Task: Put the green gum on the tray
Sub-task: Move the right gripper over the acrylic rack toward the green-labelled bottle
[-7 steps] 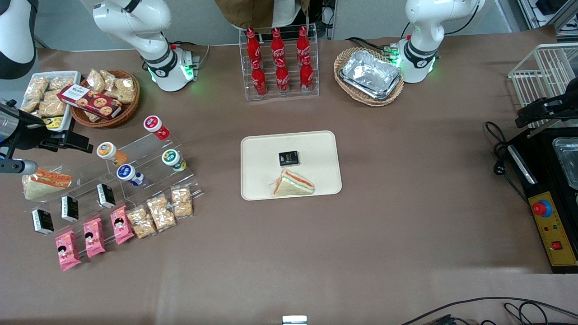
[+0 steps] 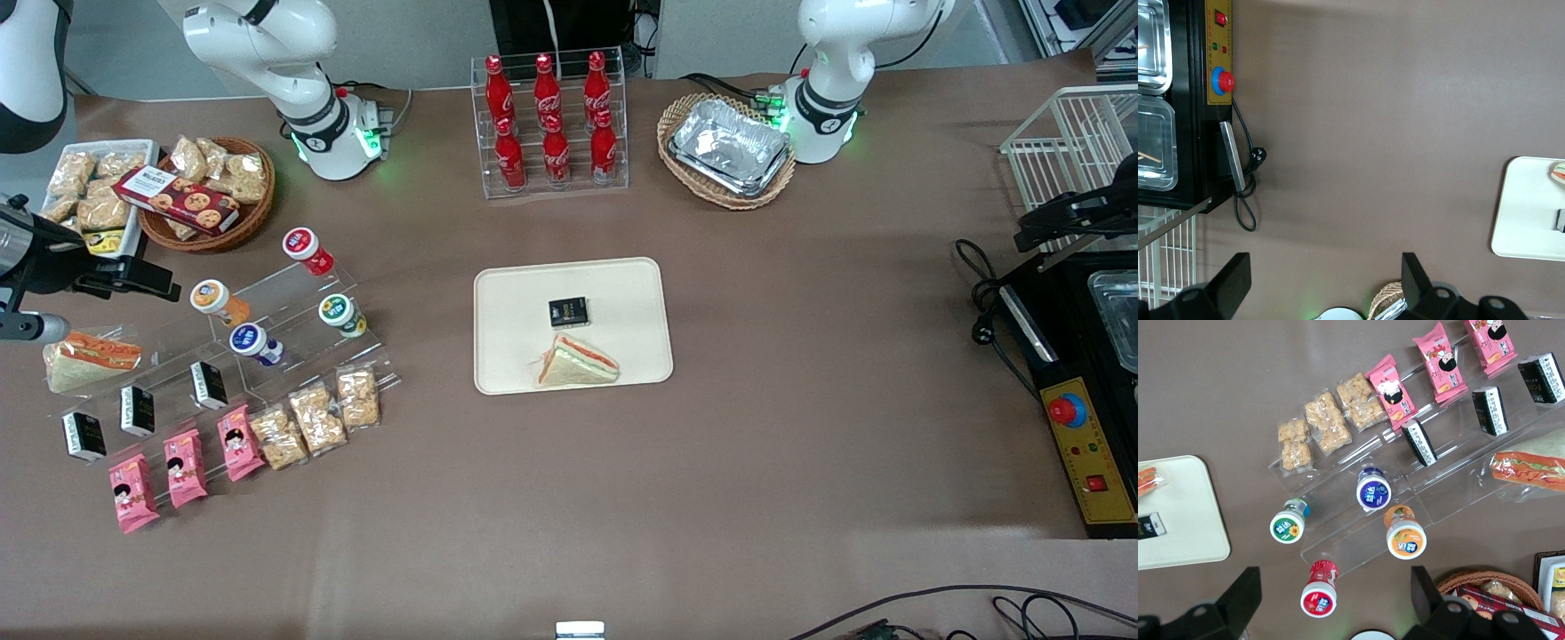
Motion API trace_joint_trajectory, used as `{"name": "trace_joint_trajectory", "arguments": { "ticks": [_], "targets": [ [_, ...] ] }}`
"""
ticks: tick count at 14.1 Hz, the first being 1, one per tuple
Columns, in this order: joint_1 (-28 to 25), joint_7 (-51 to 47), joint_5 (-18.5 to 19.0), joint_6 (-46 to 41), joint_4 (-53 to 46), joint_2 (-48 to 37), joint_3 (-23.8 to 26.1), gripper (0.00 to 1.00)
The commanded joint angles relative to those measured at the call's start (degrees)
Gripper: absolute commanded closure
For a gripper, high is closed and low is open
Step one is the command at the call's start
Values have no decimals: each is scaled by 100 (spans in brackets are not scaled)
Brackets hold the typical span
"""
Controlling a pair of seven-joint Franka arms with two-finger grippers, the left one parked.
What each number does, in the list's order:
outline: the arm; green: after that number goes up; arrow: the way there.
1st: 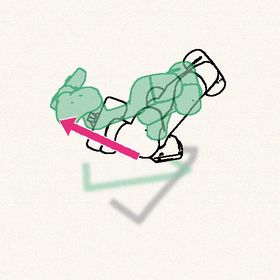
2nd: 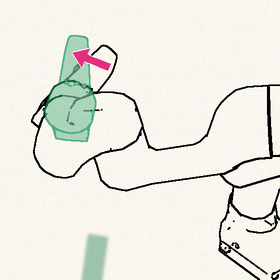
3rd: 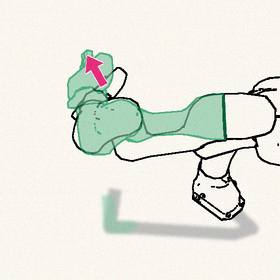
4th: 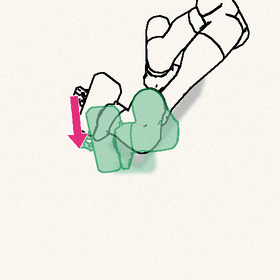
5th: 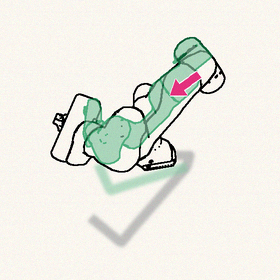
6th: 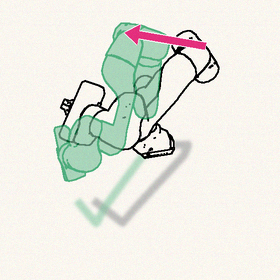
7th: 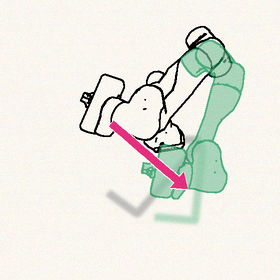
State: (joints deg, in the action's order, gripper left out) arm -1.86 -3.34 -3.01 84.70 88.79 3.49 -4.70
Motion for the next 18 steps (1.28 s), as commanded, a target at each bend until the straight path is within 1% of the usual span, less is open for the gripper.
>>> {"name": "trace_joint_trajectory", "arguments": {
  "ticks": [1, 3, 4, 6, 7, 9, 12, 14, 16, 18],
  "targets": [
    [46, 44, -7, -689, -73, -32, 56, 0],
    [37, 376, 54, -622, 303, -303, 57, 0],
    [54, 595, 63, -421, 636, -522, 48, 0],
    [72, 773, 168, 263, 1592, -1136, 39, 0],
    [63, 843, 326, 554, 1980, -1392, 39, 0],
    [81, 1202, 458, 1020, 2518, -1692, 30, 0],
    [177, 1660, 538, 1487, 2932, -1808, -119, 0],
    [239, 1679, 538, 1559, 3038, -1799, -111, 0],
    [186, 1600, 503, 1620, 3205, -1851, -67, 0],
    [125, 1495, 433, 1646, 3293, -1869, 91, 0]
  ]
}}
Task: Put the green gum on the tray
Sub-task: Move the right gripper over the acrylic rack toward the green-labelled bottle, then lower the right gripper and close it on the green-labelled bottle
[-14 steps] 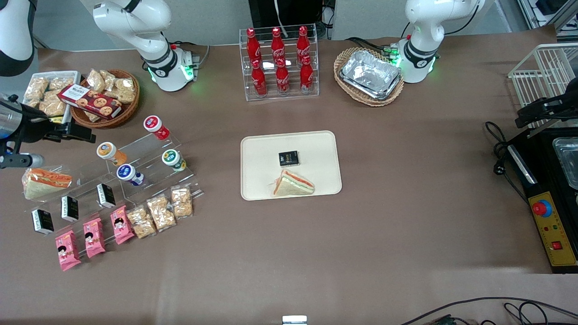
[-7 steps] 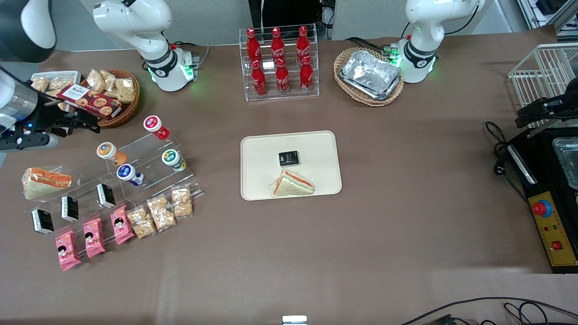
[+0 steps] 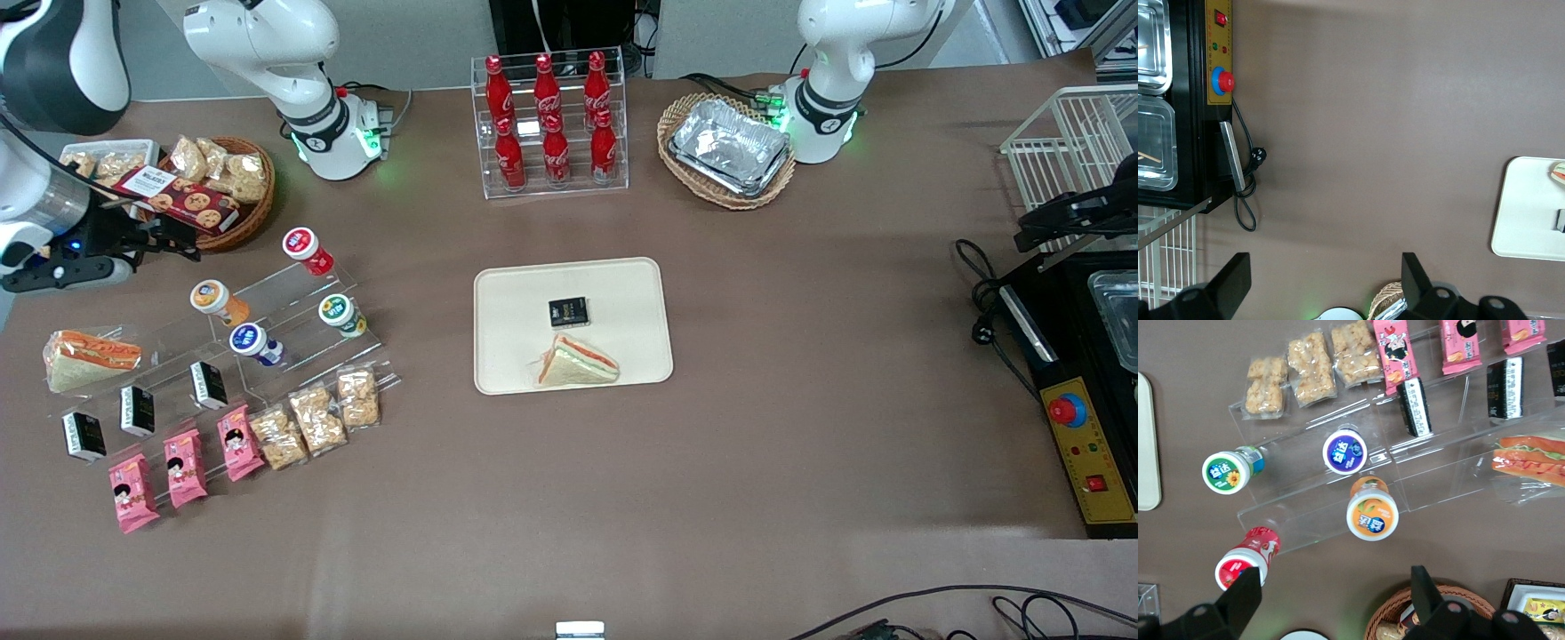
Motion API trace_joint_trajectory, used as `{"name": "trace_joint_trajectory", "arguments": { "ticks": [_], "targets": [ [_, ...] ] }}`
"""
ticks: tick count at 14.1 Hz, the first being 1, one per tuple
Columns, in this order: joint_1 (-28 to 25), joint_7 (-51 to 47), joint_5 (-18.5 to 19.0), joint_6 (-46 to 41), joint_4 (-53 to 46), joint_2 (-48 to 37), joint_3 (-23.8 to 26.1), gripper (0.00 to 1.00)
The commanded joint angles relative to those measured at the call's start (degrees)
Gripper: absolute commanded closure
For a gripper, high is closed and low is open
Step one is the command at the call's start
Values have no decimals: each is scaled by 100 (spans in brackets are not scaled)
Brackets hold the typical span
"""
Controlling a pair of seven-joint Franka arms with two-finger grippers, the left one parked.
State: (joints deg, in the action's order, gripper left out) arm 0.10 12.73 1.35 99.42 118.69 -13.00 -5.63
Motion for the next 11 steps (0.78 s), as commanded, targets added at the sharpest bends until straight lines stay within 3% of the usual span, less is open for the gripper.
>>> {"name": "trace_joint_trajectory", "arguments": {
  "ticks": [1, 7, 11],
  "targets": [
    [-132, -217, -64, 183, 339, -229, 237, 0],
    [-1054, -1008, -416, 1252, 1216, -133, 264, 0],
    [-1425, -1405, -425, 2105, 1480, 490, 264, 0]
  ]
}}
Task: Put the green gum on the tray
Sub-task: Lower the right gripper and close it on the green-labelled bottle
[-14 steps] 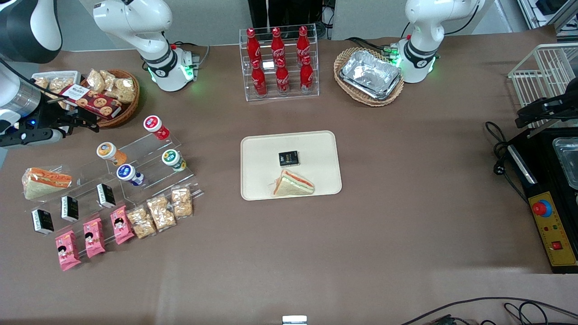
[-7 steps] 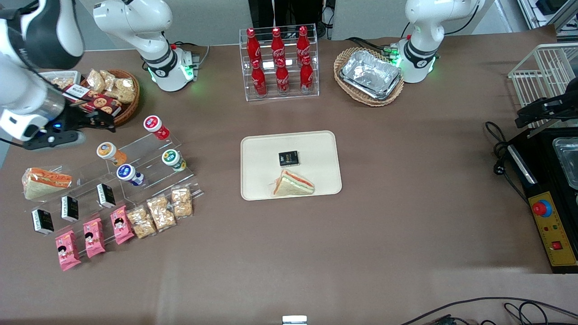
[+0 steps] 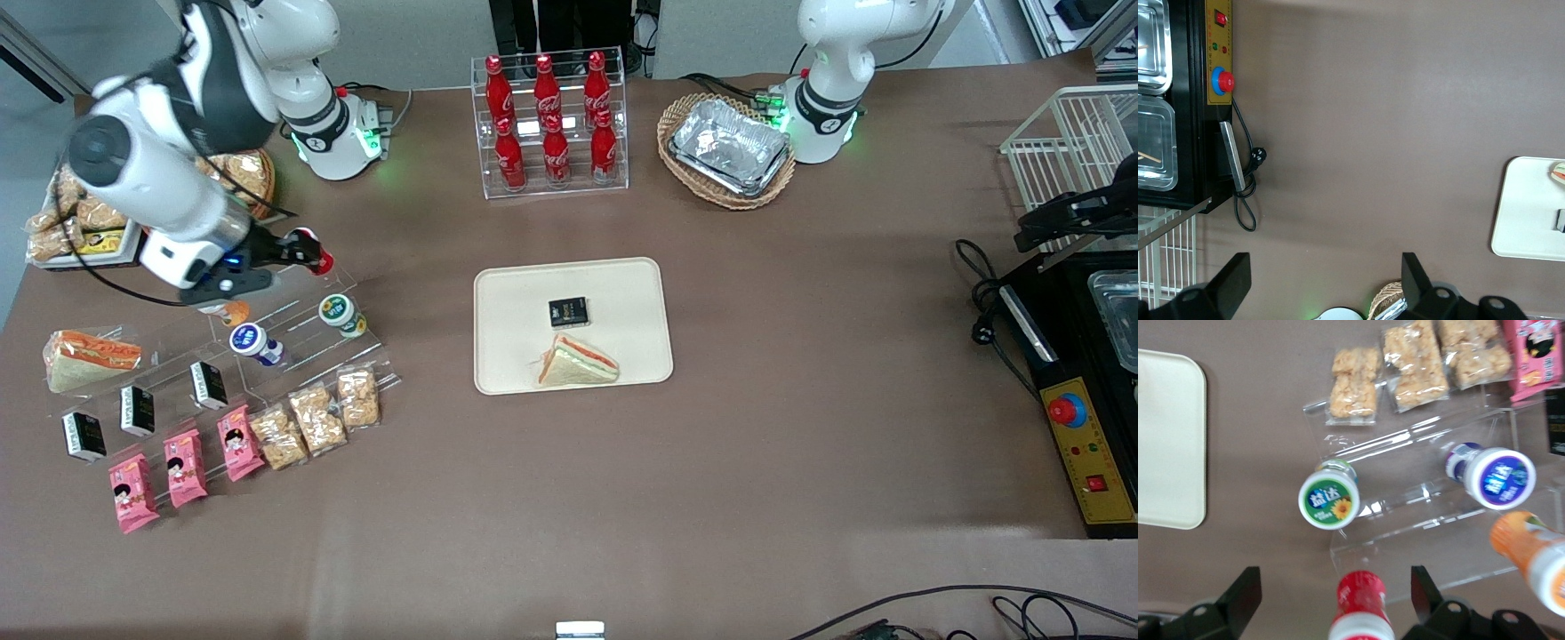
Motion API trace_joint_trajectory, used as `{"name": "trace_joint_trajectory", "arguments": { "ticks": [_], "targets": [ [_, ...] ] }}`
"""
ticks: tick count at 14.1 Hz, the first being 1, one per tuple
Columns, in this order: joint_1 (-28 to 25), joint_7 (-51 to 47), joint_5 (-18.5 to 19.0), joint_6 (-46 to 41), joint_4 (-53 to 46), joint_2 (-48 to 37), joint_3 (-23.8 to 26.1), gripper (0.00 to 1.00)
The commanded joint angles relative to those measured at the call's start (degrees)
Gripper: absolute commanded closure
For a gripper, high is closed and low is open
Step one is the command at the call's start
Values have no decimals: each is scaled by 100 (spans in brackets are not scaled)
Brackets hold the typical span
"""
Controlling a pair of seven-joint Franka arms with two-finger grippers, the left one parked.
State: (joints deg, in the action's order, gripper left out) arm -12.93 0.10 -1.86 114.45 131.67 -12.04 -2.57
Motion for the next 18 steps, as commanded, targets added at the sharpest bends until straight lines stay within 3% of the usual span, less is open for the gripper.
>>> {"name": "trace_joint_trajectory", "arguments": {
  "ticks": [1, 3, 9, 11, 15, 18],
  "targets": [
    [-191, -150, -105, 1040, 428, 456, -42, 0],
    [-227, -150, -105, 1753, 815, 605, -42, 0],
    [-227, -150, -105, 2186, 861, 913, -42, 3],
    [-218, -150, -105, 2213, 869, 931, -42, 24],
    [-210, -150, -113, 2266, 861, 957, -42, 29],
    [-175, -54, -140, 2266, 834, 931, -77, 63]
  ]
}}
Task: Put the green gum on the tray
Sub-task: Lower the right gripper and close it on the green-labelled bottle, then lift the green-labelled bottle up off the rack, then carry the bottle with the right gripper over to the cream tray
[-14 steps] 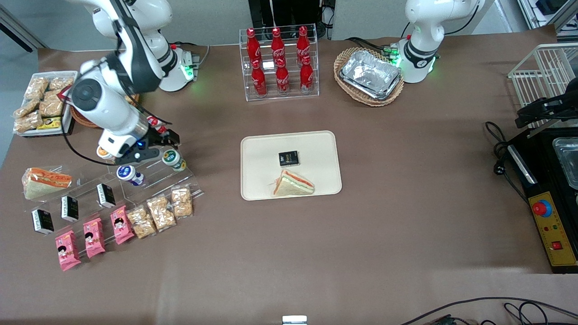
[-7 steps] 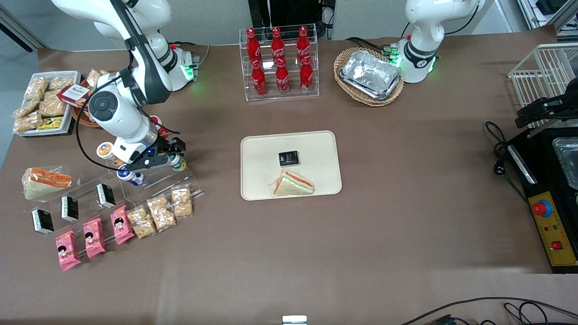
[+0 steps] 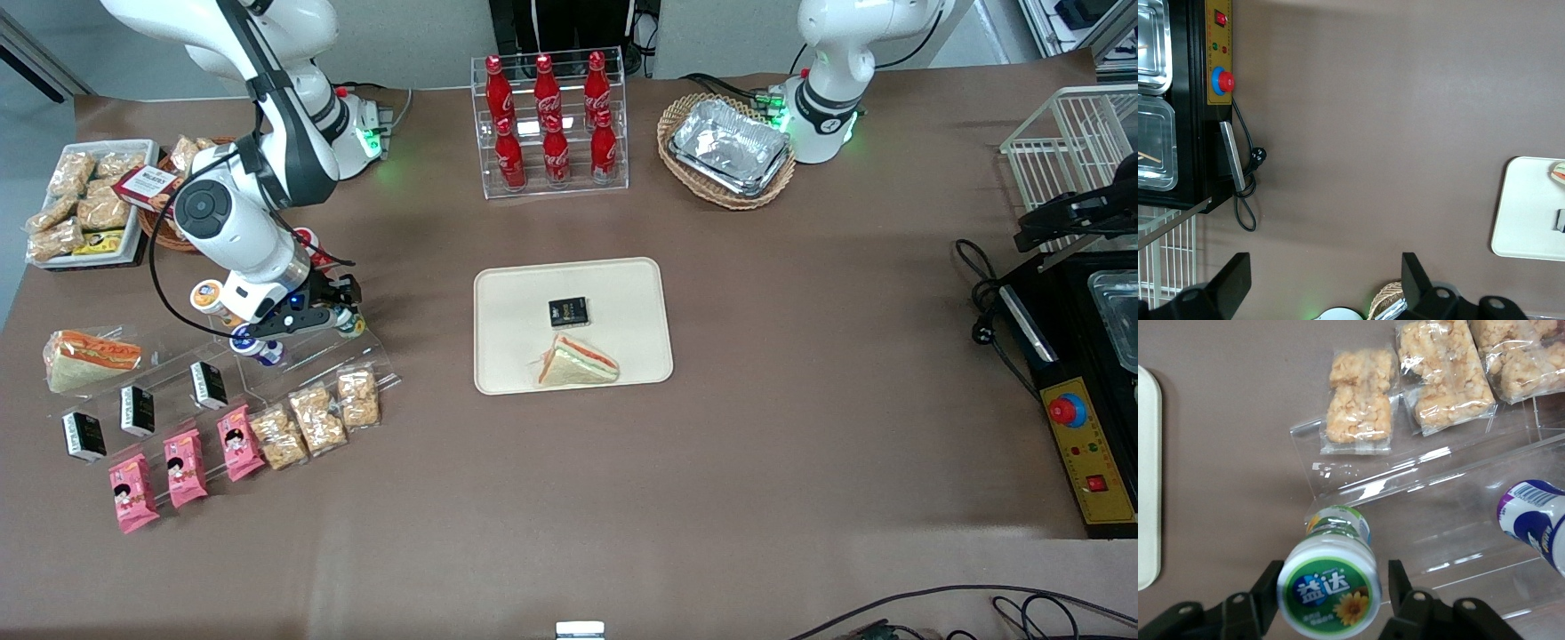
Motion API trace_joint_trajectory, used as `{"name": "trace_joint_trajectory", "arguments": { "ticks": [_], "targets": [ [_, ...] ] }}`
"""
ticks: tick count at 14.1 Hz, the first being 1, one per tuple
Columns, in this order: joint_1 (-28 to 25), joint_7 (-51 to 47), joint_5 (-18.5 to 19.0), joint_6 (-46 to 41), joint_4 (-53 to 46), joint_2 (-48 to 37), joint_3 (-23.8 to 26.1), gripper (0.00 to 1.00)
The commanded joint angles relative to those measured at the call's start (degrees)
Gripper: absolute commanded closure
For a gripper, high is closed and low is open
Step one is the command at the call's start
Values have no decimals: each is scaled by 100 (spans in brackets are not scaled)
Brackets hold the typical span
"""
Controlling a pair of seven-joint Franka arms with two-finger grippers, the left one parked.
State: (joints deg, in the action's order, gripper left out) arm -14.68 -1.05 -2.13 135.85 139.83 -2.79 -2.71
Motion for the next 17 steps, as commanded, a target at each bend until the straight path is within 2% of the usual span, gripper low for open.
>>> {"name": "trace_joint_trajectory", "arguments": {
  "ticks": [1, 4, 9, 12, 17],
  "targets": [
    [9, 157, -112, 65, -9, -46, -89, 71],
    [53, 613, -112, -495, -376, -152, -299, 71],
    [80, 940, -95, -3235, -2317, -117, -538, 71],
    [132, 1001, -51, -4344, -3407, 14, -687, 71],
    [238, 1098, -112, -5549, -4920, 559, -801, 71]
  ]
}}
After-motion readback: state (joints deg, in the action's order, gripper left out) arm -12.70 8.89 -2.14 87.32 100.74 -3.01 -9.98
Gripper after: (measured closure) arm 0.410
